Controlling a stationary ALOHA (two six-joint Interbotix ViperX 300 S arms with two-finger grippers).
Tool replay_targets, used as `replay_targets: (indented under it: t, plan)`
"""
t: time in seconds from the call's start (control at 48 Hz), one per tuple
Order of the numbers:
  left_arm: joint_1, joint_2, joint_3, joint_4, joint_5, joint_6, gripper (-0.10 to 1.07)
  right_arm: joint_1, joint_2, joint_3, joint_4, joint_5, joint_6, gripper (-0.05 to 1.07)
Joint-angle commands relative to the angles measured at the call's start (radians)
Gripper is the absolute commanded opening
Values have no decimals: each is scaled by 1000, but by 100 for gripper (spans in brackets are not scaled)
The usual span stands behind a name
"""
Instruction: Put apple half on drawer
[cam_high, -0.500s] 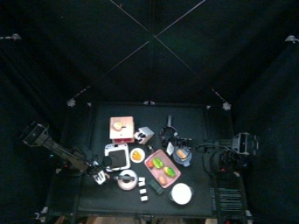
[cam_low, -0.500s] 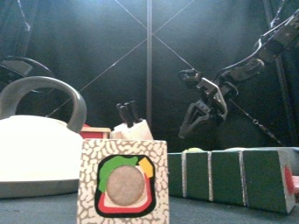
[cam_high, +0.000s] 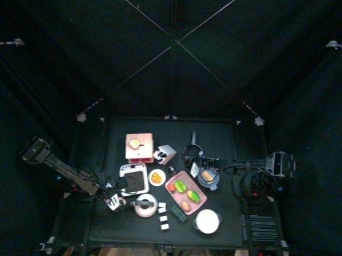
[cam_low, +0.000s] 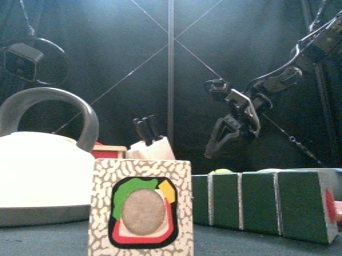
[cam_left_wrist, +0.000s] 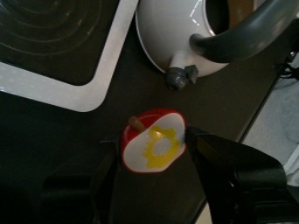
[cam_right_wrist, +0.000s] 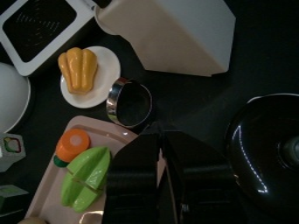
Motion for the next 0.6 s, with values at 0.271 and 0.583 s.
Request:
replay_targets:
  t: [0.271, 0.583]
  plan:
    - [273, -107, -150, 230, 150, 3, 77, 2, -14, -17, -6, -3, 0, 37]
    - [526, -51, -187, 408, 44, 3, 77, 2, -14, -20, -8, 8, -2, 37]
